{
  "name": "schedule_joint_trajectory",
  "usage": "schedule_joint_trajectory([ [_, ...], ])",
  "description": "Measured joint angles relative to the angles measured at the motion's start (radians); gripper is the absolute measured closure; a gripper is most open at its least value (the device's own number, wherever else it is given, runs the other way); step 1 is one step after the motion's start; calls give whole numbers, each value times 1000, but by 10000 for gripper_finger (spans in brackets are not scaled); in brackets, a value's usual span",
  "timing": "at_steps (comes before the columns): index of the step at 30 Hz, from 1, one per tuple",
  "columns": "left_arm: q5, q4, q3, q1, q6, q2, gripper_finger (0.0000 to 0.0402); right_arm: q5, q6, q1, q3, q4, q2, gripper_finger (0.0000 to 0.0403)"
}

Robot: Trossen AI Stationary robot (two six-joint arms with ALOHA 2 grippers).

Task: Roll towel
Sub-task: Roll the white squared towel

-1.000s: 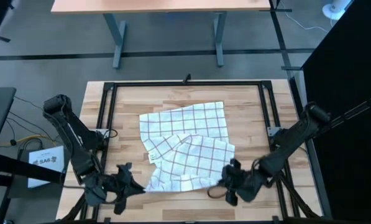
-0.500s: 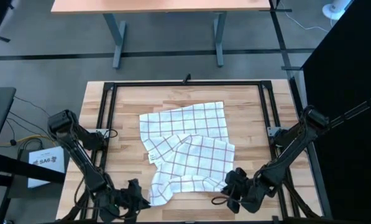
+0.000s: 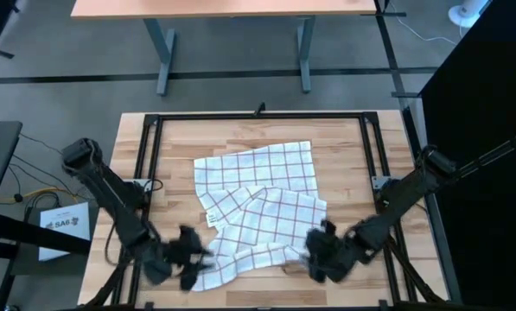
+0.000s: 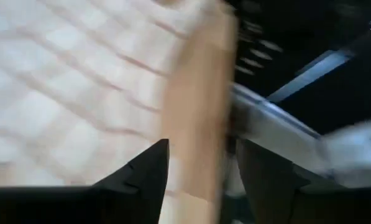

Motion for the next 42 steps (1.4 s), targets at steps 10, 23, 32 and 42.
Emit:
schedule_joint_trajectory([
  [10,49,-519,-1,441,-51,-177,247,14,-225,-415,1,-303,-114,230],
  [23,287,-662,-2,1034,187,-219,247,-263,-666,-1157,1,-277,-158,229],
  [32,441,-631,-2,1173,371,-190,247,-560,-755,-1416,0,-249,-21,229],
  [42,443,-598,-2,1180,483,-182,247,-604,-715,-1374,-1,-217,150,233],
])
